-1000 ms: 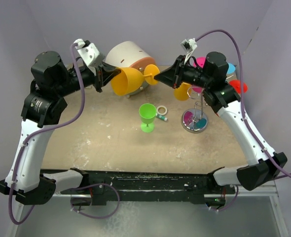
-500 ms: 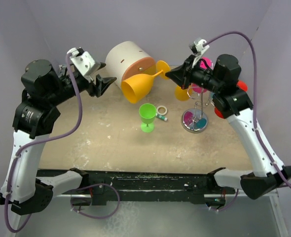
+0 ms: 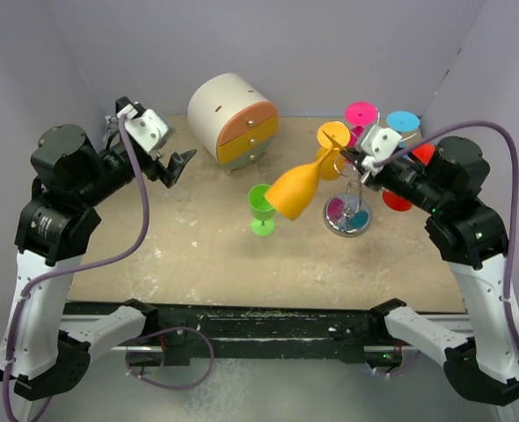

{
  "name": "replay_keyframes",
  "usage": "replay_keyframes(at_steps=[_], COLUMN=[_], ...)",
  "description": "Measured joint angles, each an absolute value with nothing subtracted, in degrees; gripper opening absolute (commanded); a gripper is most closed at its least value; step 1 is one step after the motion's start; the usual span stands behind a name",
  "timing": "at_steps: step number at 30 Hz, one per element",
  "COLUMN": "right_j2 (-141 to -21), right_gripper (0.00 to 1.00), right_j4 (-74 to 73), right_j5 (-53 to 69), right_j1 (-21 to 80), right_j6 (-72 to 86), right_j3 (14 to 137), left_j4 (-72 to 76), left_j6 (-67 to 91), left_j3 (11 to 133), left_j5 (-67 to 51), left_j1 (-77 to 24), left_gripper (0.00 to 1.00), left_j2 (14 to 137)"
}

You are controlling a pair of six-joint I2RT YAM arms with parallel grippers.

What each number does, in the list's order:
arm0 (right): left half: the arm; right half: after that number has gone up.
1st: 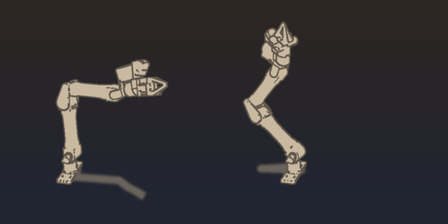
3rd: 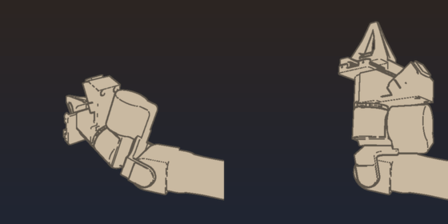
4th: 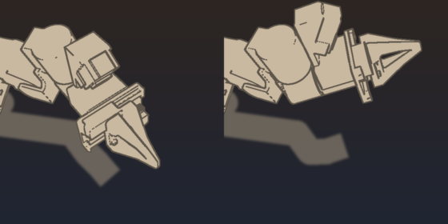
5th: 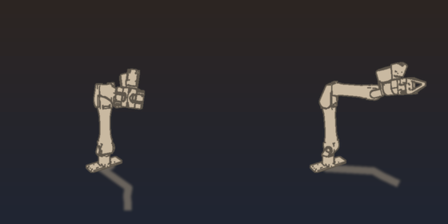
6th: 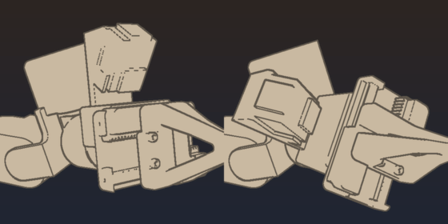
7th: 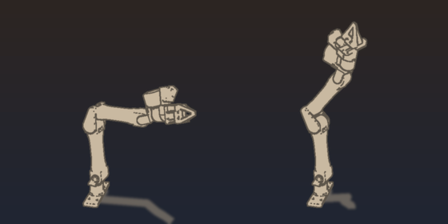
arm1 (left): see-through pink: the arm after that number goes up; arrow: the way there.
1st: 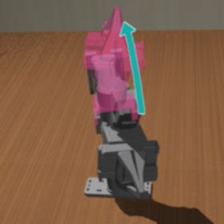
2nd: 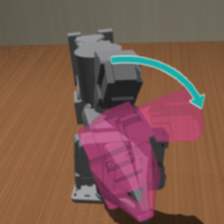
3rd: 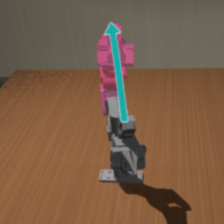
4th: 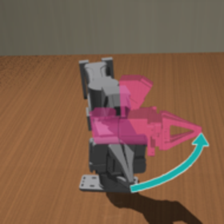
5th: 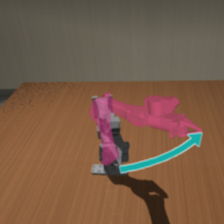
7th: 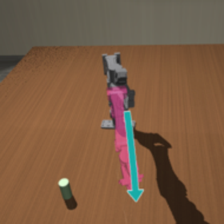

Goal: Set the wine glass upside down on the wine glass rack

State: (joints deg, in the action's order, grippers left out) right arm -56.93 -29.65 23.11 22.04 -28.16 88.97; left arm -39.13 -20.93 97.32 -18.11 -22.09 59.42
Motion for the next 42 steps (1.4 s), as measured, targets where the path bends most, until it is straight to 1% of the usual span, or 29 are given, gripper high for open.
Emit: replay_keyframes(at_steps=[7, 16, 29, 42], right_j2=[-54.2, -51.2, -50.7, -56.0], right_gripper=[0.00, 0.00, 0.00, 0.00], right_j4=[-40.9, -47.8, -47.7, -42.7], right_j5=[21.9, 12.4, 4.4, 1.9], right_j1=[21.4, 20.3, 20.2, 21.0], right_j6=[-44.2, -56.3, -64.2, -68.2], right_j3=[89.3, 86.2, 81.2, 81.1], left_j4=[-39.8, -40.0, -39.9, -39.9], left_j6=[-22.1, -22.3, -22.3, -22.3], left_j3=[94.1, 92.9, 92.0, 92.0], left_j5=[-16.3, -16.0, -16.0, -16.2], left_j1=[-21.6, -21.4, -21.4, -21.3], left_gripper=[0.96, 0.99, 1.00, 0.99], left_j2=[59.1, 59.3, 59.4, 59.3])
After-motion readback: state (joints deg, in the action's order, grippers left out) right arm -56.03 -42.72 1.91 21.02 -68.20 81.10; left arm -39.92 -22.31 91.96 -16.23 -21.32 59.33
